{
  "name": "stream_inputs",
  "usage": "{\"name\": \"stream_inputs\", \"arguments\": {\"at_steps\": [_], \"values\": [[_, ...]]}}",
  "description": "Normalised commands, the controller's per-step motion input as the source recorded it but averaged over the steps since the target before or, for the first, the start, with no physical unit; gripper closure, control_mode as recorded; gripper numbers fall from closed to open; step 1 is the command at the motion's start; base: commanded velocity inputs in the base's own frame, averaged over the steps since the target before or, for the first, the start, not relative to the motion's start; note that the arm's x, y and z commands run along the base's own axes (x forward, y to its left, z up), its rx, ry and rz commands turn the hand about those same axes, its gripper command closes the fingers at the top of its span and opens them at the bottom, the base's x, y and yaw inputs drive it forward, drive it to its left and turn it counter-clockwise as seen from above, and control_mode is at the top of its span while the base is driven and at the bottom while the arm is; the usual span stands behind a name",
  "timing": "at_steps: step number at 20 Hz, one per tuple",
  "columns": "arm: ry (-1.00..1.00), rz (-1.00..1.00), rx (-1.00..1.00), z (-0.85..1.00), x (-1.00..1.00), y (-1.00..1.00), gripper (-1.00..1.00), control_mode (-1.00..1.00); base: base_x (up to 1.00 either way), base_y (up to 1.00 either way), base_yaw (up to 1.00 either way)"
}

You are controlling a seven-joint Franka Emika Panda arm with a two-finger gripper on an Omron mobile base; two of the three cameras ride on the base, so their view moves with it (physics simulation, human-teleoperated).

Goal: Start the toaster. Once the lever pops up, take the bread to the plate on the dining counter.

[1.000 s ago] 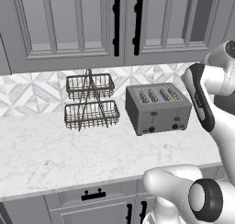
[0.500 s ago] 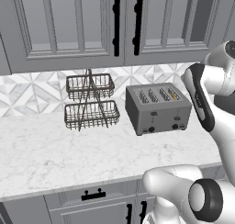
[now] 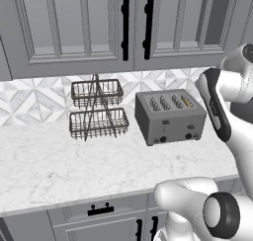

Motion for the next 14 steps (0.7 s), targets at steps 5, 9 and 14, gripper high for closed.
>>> {"name": "stream_inputs", "arguments": {"at_steps": [5, 9, 14], "values": [[0.0, 0.0, 0.0, 0.0, 0.0, 0.0, -1.0, -1.0, 0.0, 0.0, 0.0], [0.0, 0.0, 0.0, 0.0, 0.0, 0.0, -1.0, -1.0, 0.0, 0.0, 0.0], [0.0, 0.0, 0.0, 0.0, 0.0, 0.0, -1.0, -1.0, 0.0, 0.0, 0.0]]}}
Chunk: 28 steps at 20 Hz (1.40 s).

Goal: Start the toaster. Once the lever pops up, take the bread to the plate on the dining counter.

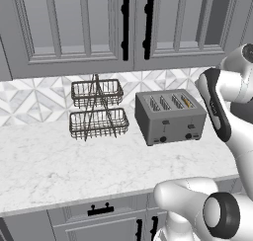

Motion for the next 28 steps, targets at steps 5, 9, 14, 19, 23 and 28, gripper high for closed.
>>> {"name": "stream_inputs", "arguments": {"at_steps": [5, 9, 14, 19, 23, 28], "values": [[0.0, 0.0, 0.0, 0.0, 0.0, 0.0, -1.0, -1.0, 0.0, 0.0, 0.0], [0.0, 0.0, 0.0, 0.0, 0.0, 0.0, -1.0, -1.0, 0.0, 0.0, 0.0], [0.0, 0.0, 0.0, 0.0, 0.0, 0.0, -1.0, -1.0, 0.0, 0.0, 0.0], [0.0, 0.0, 0.0, 0.0, 0.0, 0.0, -1.0, -1.0, 0.0, 0.0, 0.0], [0.0, 0.0, 0.0, 0.0, 0.0, 0.0, -1.0, -1.0, 0.0, 0.0, 0.0], [0.0, 0.0, 0.0, 0.0, 0.0, 0.0, -1.0, -1.0, 0.0, 0.0, 0.0]]}}
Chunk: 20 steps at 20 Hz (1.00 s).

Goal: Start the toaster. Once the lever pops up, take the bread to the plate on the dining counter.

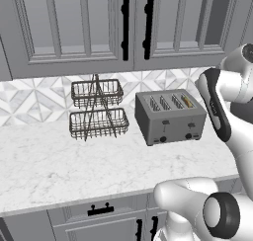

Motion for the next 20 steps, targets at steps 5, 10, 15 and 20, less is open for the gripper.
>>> {"name": "stream_inputs", "arguments": {"at_steps": [5, 10, 15, 20], "values": [[0.0, 0.0, 0.0, 0.0, 0.0, 0.0, -1.0, -1.0, 0.0, 0.0, 0.0], [0.0, 0.0, 0.0, 0.0, 0.0, 0.0, -1.0, -1.0, 0.0, 0.0, 0.0], [0.0, 0.0, 0.0, 0.0, 0.0, 0.0, -1.0, -1.0, 0.0, 0.0, 0.0], [0.0, 0.0, 0.0, 0.0, 0.0, 0.0, -1.0, -1.0, 0.0, 0.0, 0.0]]}}
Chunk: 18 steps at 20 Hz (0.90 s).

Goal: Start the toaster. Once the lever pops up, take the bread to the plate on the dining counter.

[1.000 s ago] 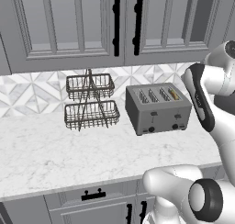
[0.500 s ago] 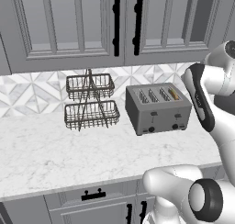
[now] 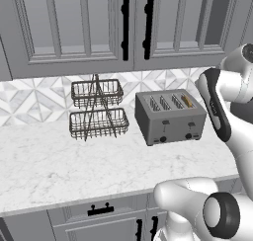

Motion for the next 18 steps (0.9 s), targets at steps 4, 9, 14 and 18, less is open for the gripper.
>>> {"name": "stream_inputs", "arguments": {"at_steps": [4, 9, 14, 18], "values": [[0.0, 0.0, 0.0, 0.0, 0.0, 0.0, -1.0, -1.0, 0.0, 0.0, 0.0], [0.06, -0.01, 0.02, -0.06, -0.02, -0.02, -1.0, -1.0, 0.0, 0.0, 0.0], [0.02, -0.1, 0.07, -0.07, -0.02, -0.03, -1.0, -1.0, 0.0, 0.0, 0.0], [0.0, -0.13, 0.03, 0.0, -0.06, 0.0, -1.0, -1.0, 0.0, 0.0, 0.0]]}}
